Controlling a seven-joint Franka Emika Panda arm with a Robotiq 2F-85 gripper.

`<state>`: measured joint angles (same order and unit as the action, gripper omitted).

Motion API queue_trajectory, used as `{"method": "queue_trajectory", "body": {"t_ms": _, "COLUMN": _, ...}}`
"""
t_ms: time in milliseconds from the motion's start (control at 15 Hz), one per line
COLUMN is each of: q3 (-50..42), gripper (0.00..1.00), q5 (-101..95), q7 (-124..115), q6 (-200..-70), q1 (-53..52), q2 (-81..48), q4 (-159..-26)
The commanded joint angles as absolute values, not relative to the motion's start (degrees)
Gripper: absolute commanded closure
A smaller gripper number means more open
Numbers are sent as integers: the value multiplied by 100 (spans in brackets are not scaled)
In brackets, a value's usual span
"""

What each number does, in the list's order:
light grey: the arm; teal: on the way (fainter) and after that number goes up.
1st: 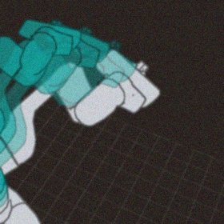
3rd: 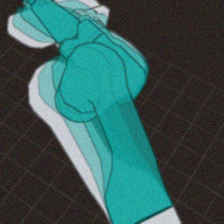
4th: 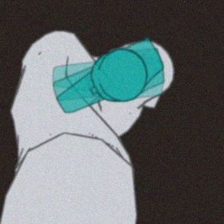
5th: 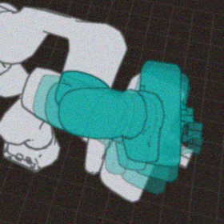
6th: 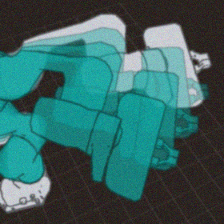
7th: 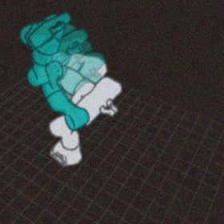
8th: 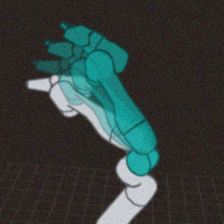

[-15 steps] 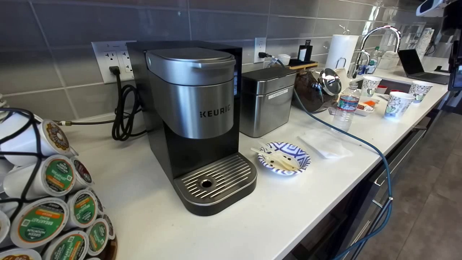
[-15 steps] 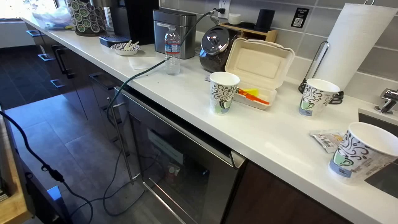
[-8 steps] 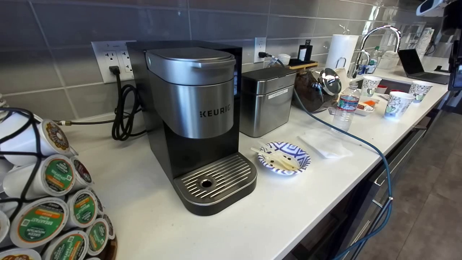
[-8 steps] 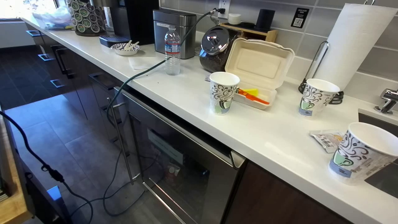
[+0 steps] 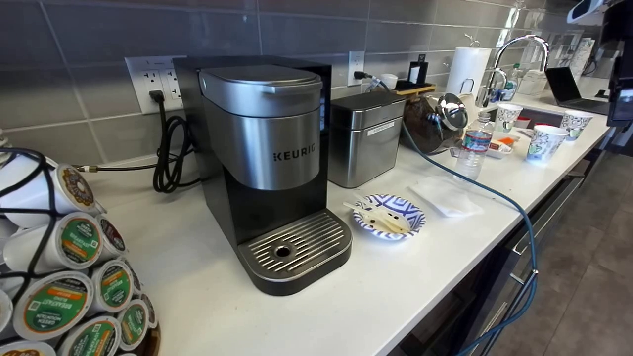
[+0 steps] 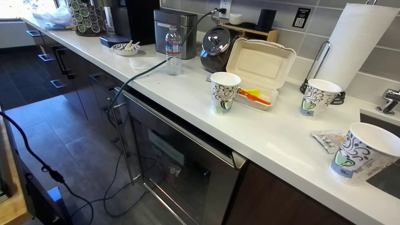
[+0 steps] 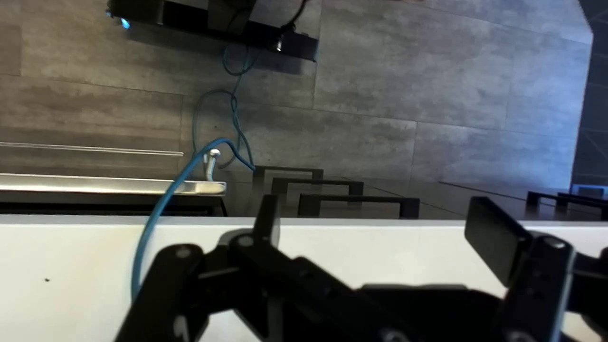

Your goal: Move the plate on top of the silver container

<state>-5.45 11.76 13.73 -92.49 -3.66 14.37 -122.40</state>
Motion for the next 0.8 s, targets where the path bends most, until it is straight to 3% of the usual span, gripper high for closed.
{"method": "queue_trajectory", "body": {"t_ms": 0, "q3": -402, "gripper": 0, "q5": 1336, "q7": 1368, "q6": -9384, "q1": -253, "q2": 1369, "q4": -12295}}
{"method": "queue_trajectory", "body": {"t_ms": 733, "q3": -309, "gripper": 0, "q5": 1365, "q7": 1352, "q6": -9501, "q1": -209, "q2": 1218, "q4": -12288}}
